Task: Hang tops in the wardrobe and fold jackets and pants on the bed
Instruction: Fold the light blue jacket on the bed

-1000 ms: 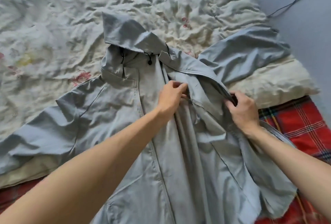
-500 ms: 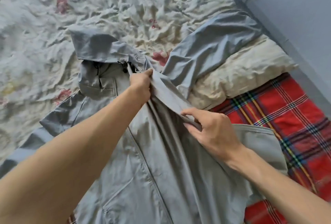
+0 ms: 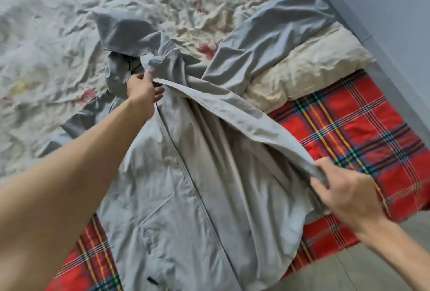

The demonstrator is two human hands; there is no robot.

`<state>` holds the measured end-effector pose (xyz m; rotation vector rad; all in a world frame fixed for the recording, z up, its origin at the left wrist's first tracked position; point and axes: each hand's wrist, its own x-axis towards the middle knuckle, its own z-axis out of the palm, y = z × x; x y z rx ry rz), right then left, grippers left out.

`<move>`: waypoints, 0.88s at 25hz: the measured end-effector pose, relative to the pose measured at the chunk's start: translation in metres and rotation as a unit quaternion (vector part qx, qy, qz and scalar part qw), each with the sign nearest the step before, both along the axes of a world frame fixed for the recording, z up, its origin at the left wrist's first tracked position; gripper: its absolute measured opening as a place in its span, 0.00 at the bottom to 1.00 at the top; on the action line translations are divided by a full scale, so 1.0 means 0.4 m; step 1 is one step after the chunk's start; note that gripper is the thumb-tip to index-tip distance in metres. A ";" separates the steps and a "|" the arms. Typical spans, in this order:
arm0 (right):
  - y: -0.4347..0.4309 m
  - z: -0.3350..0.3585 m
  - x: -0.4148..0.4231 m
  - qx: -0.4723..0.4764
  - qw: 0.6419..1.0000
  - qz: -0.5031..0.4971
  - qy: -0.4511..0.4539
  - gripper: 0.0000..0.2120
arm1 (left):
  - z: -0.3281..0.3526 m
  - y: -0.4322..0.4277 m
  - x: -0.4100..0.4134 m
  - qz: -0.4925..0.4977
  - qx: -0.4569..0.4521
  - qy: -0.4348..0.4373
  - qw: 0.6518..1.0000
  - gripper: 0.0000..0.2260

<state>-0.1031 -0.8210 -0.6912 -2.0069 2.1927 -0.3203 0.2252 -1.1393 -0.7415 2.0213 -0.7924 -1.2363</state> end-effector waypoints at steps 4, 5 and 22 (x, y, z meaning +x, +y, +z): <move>0.166 -0.049 0.293 0.051 0.972 0.208 -0.094 0.13 | 0.007 0.416 0.008 -0.070 0.090 0.045 0.993 0.16; 0.198 -0.082 0.345 0.087 0.959 0.250 -0.103 0.15 | 0.002 0.550 -0.003 -0.090 0.135 0.073 0.984 0.15; 0.333 -0.239 0.085 0.220 0.842 -0.184 -0.458 0.37 | 0.085 0.895 -0.105 0.098 0.214 0.472 0.850 0.12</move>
